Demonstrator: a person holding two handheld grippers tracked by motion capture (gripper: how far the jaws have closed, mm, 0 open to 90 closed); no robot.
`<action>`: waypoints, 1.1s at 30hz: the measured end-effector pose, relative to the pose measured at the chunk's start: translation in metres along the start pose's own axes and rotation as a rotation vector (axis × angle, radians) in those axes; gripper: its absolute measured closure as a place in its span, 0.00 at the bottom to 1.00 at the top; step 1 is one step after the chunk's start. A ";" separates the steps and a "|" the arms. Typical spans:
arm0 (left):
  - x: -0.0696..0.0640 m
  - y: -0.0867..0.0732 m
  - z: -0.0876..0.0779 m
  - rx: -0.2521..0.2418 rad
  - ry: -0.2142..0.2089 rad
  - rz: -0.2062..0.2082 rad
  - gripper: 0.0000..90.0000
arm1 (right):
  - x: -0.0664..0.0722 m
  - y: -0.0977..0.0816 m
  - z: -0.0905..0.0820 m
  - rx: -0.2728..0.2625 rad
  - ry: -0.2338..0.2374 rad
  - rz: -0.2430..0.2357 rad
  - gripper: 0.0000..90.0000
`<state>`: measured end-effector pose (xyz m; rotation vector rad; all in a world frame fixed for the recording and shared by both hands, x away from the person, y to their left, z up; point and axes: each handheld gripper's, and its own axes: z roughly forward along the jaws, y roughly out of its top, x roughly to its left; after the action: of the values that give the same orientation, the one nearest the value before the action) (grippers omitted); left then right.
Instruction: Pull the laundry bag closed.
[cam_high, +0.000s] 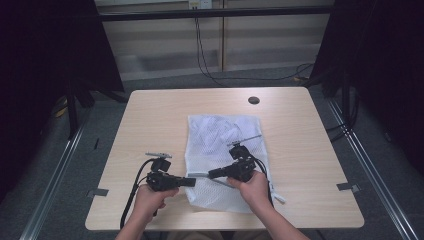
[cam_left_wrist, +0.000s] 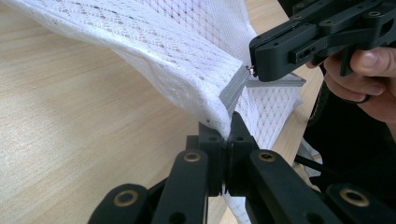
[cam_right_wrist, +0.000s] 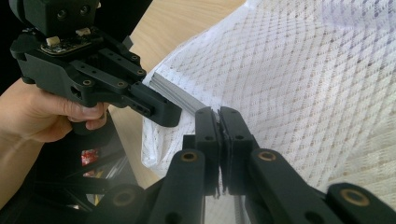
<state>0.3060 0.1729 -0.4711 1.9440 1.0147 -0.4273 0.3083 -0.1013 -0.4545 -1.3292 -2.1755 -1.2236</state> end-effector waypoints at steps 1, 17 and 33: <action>0.000 0.000 0.000 -0.003 0.003 0.000 0.98 | 0.000 0.000 0.000 -0.002 0.003 0.000 0.97; 0.002 0.000 -0.002 -0.011 0.007 -0.008 0.98 | -0.008 -0.004 -0.009 -0.007 -0.012 0.015 0.97; 0.002 -0.001 -0.002 -0.015 0.001 -0.015 0.98 | -0.014 -0.006 -0.018 -0.007 -0.015 0.021 0.97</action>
<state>0.3067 0.1760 -0.4715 1.9248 1.0306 -0.4257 0.3075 -0.1253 -0.4563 -1.3645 -2.1637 -1.2191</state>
